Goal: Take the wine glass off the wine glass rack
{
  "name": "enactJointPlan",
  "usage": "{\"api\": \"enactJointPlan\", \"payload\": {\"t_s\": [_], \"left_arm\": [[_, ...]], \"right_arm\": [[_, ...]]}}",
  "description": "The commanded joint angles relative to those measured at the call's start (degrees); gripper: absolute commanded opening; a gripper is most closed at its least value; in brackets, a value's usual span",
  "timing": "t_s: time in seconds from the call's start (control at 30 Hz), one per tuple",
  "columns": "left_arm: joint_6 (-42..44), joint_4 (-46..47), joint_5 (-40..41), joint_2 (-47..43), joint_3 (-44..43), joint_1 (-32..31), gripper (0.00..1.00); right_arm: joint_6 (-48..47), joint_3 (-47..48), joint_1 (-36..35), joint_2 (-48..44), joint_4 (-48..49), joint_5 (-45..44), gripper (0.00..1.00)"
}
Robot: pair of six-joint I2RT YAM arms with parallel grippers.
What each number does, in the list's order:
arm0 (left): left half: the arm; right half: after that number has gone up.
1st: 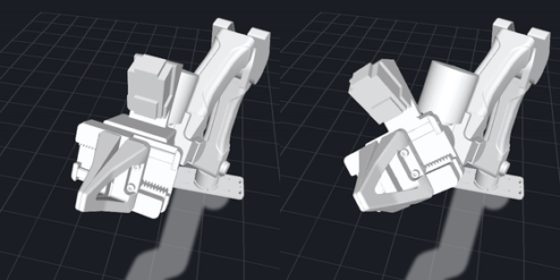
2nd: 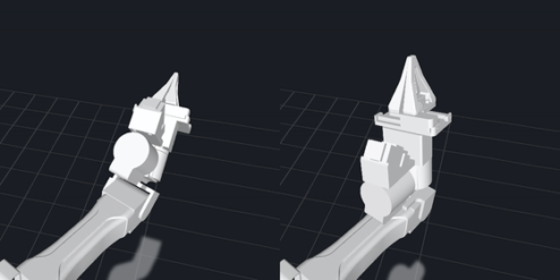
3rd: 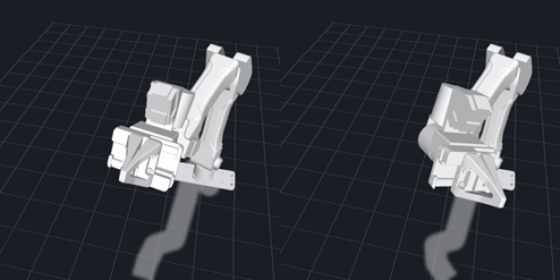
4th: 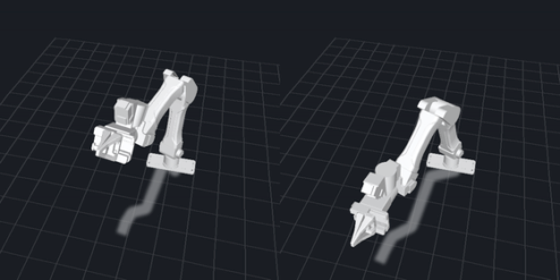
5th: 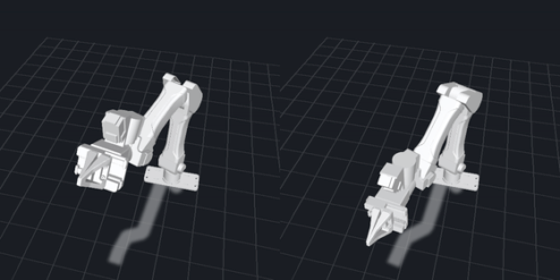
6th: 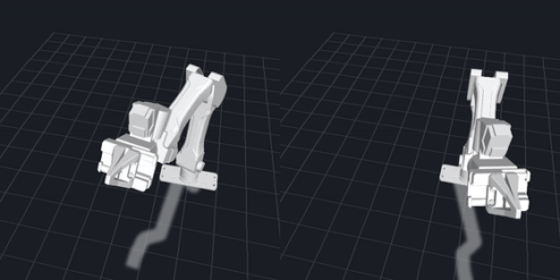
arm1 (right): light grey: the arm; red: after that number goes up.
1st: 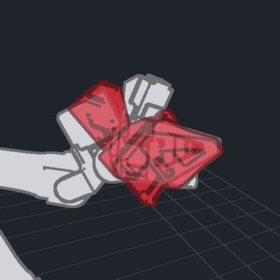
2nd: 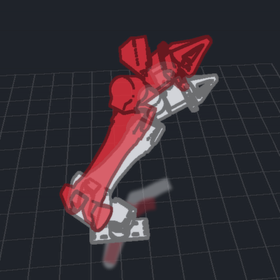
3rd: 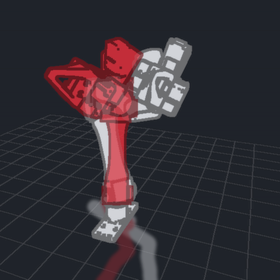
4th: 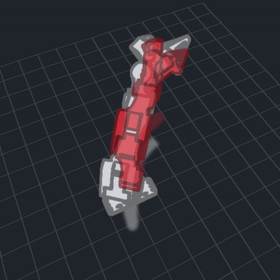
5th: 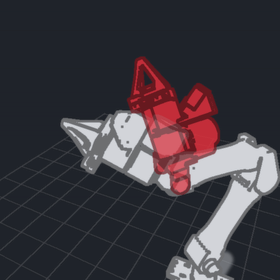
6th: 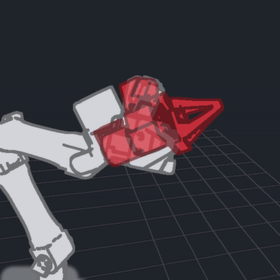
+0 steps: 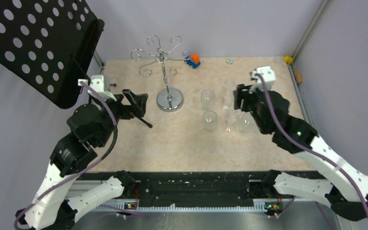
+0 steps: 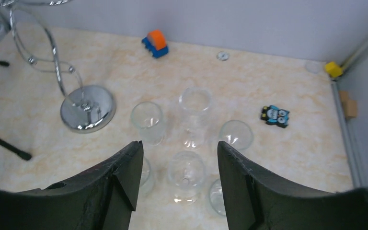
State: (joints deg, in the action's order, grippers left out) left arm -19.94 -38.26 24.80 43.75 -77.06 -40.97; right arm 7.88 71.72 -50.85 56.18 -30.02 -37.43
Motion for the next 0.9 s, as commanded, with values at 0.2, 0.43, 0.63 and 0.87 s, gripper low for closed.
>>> {"api": "enactJointPlan", "payload": {"t_s": [0.2,0.43,0.63,0.87], "left_arm": [[1.22,-6.48,6.50,-6.97,-0.82,-0.01,0.99],[2.34,-7.55,6.91,-11.18,0.11,-0.01,0.99],[3.88,-9.37,6.33,-11.36,-2.40,0.00,0.99],[3.68,-10.60,6.40,-11.03,-3.58,0.00,0.99]], "right_arm": [[-16.85,-12.52,-0.13,-28.48,22.99,-21.02,0.86],[-20.58,-13.96,-0.19,-38.00,25.86,-24.44,0.91],[-19.90,-13.39,-0.18,-39.02,25.23,-25.47,0.92],[-18.40,-13.32,-0.13,-38.86,23.90,-25.46,0.92]]}}
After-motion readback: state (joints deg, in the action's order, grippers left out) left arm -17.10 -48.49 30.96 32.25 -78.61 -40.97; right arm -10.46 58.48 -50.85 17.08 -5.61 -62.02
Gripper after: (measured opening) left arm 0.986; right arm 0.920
